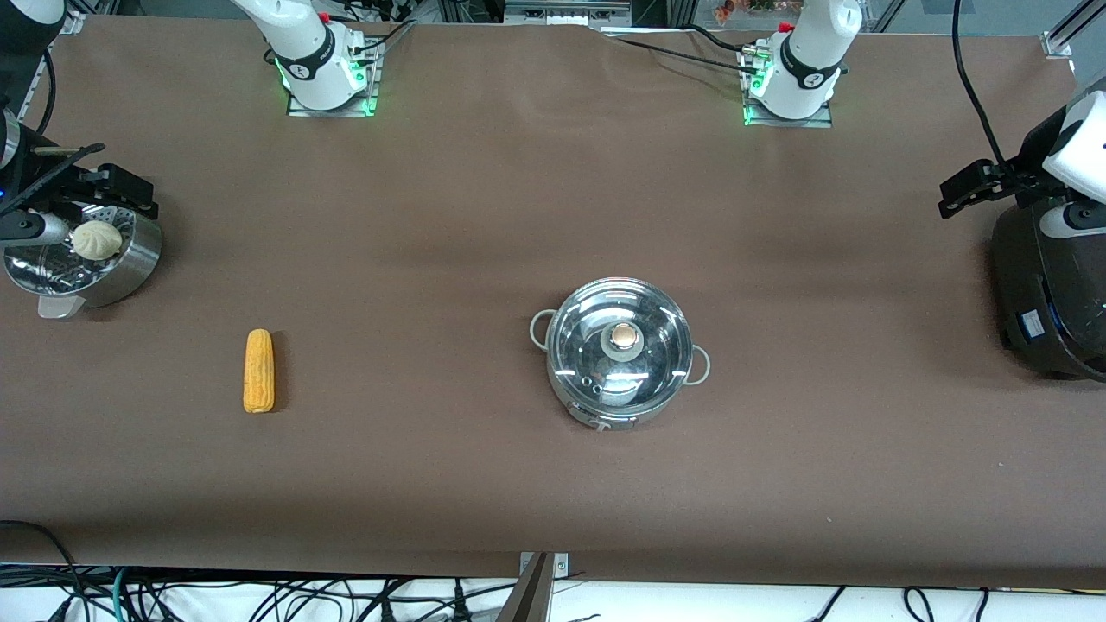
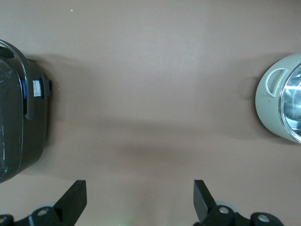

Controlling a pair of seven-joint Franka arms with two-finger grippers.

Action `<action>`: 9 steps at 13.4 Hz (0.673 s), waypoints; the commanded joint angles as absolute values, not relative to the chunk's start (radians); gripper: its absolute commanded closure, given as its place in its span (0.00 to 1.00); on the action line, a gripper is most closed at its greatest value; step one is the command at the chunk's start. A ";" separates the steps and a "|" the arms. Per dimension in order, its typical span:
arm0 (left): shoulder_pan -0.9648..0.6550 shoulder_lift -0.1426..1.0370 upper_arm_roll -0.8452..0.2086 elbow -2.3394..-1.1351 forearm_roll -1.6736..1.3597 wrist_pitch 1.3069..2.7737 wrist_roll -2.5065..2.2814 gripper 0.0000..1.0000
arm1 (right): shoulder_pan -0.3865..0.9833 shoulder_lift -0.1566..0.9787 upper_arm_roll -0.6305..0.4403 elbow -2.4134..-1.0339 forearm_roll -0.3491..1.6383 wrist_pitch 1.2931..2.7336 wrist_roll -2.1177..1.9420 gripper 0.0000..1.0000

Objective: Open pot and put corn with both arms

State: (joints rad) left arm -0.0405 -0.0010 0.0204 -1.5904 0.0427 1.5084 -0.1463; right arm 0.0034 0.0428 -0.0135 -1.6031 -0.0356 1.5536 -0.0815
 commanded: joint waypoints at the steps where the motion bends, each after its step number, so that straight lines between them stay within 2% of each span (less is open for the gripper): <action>1: -0.029 0.017 0.014 -1.555 0.034 1.482 -0.129 0.00 | -0.002 0.051 -0.009 -1.583 -0.043 1.548 -0.097 0.00; 9: -0.028 0.015 0.012 -1.554 0.034 1.482 -0.124 0.00 | -0.002 0.054 -0.009 -1.583 -0.043 1.548 -0.097 0.00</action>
State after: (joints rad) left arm -0.0392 -0.0005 0.0201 -1.5903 0.0427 1.5077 -0.1463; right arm 0.0034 0.0455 -0.0136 -1.6031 -0.0356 1.5536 -0.0819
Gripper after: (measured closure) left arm 0.000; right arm 0.000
